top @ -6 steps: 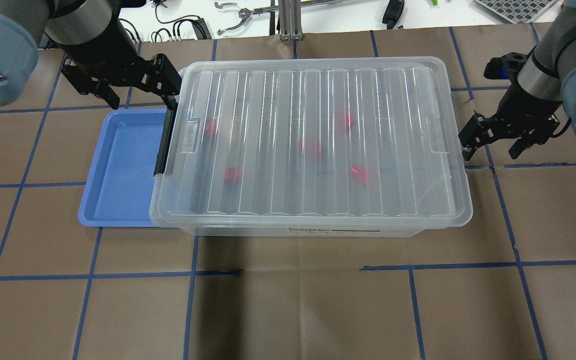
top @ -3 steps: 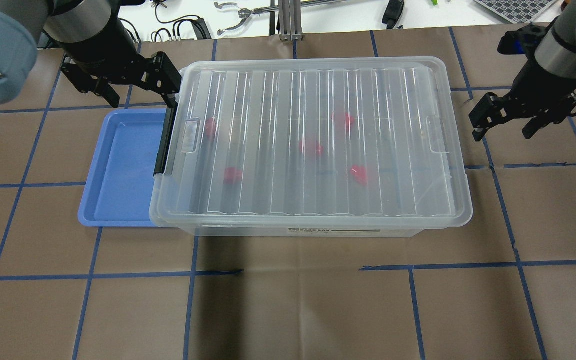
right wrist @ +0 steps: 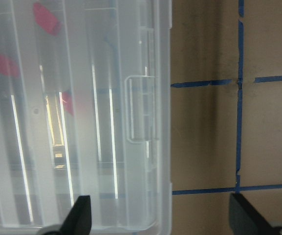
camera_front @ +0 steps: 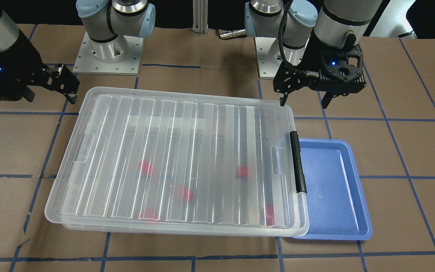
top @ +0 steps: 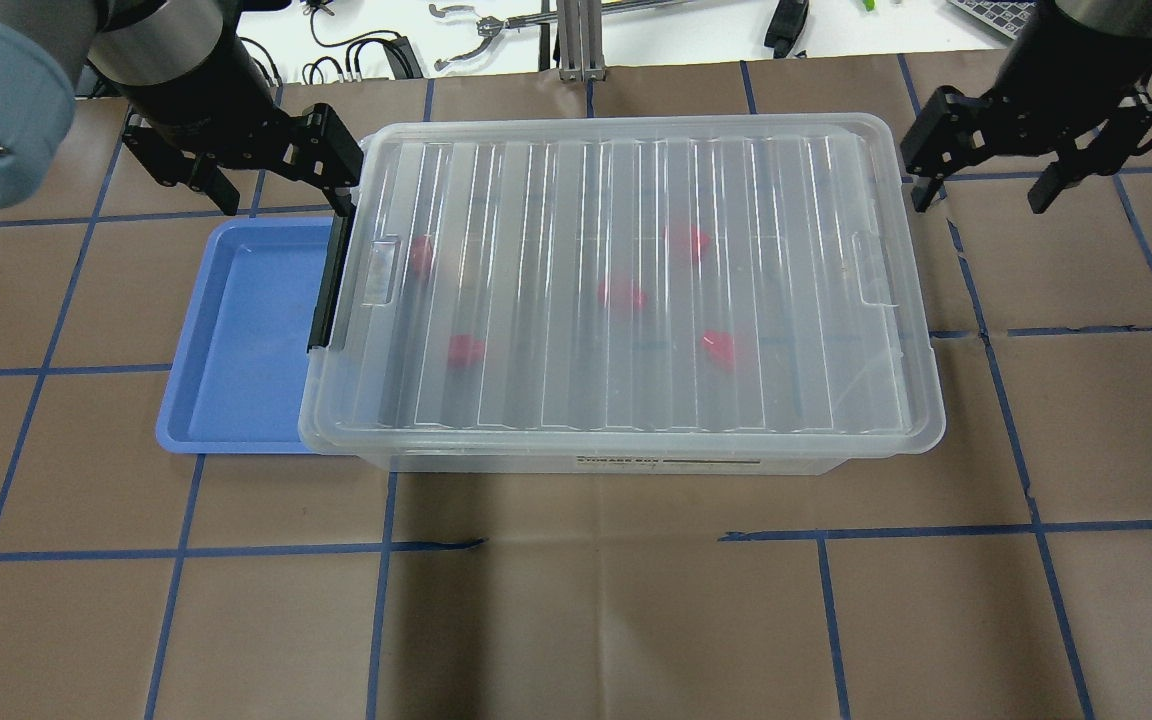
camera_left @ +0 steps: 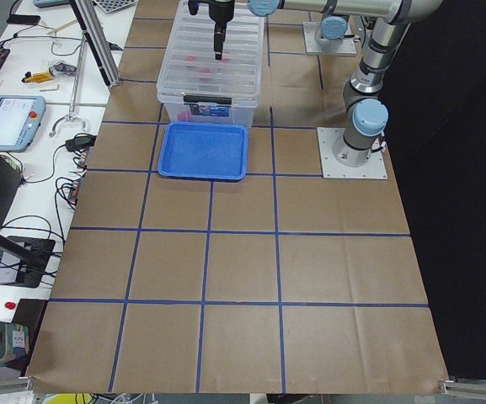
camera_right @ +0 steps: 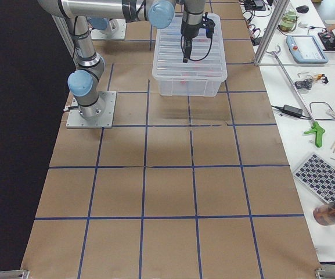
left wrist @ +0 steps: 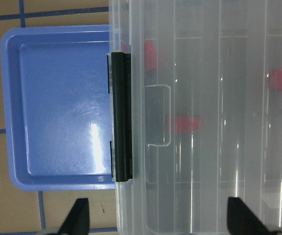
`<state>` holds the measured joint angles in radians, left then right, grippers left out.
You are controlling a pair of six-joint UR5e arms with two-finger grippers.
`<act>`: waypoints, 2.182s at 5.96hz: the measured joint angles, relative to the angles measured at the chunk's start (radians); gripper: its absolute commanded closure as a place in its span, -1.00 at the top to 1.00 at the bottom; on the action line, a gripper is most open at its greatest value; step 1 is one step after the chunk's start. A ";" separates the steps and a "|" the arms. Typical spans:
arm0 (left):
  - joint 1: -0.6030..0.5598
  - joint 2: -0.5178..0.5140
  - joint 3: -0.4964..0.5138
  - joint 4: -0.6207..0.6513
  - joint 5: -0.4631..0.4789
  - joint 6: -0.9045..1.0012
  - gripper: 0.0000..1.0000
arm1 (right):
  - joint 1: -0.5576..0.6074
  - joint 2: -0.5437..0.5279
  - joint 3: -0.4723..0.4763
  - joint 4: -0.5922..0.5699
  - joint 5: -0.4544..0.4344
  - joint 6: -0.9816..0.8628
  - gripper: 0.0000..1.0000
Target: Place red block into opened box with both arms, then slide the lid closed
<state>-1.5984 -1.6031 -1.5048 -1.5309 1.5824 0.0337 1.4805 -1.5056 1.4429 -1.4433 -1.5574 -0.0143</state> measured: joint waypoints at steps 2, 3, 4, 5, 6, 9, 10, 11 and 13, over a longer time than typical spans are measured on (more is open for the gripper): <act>0.000 0.000 -0.001 0.000 0.001 0.000 0.97 | 0.109 0.032 -0.060 0.023 -0.001 0.115 1.00; 0.000 0.000 -0.001 0.000 0.001 0.000 0.97 | 0.121 0.032 -0.058 0.027 -0.001 0.120 1.00; 0.000 0.000 -0.001 0.000 0.001 0.000 0.97 | 0.123 0.030 -0.048 0.027 -0.005 0.118 1.00; 0.000 0.000 -0.001 0.000 0.001 0.000 0.97 | 0.122 0.027 -0.038 0.025 -0.011 0.118 1.00; 0.000 0.000 -0.002 0.000 0.001 0.000 0.97 | 0.122 0.026 -0.036 0.023 -0.015 0.117 1.00; 0.000 0.001 -0.002 0.000 0.003 0.000 0.97 | 0.121 0.027 -0.038 0.019 -0.018 0.117 1.00; 0.000 0.001 -0.003 0.000 0.004 0.000 0.97 | 0.121 0.027 -0.037 0.018 -0.018 0.117 1.00; 0.000 0.002 -0.003 0.000 0.004 0.000 0.97 | 0.121 0.027 -0.036 0.018 -0.017 0.117 1.00; 0.000 0.002 -0.004 0.000 0.004 0.000 0.97 | 0.121 0.026 -0.036 0.018 -0.017 0.118 1.00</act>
<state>-1.5984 -1.6015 -1.5090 -1.5309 1.5861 0.0337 1.6015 -1.4798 1.4070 -1.4251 -1.5740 0.1033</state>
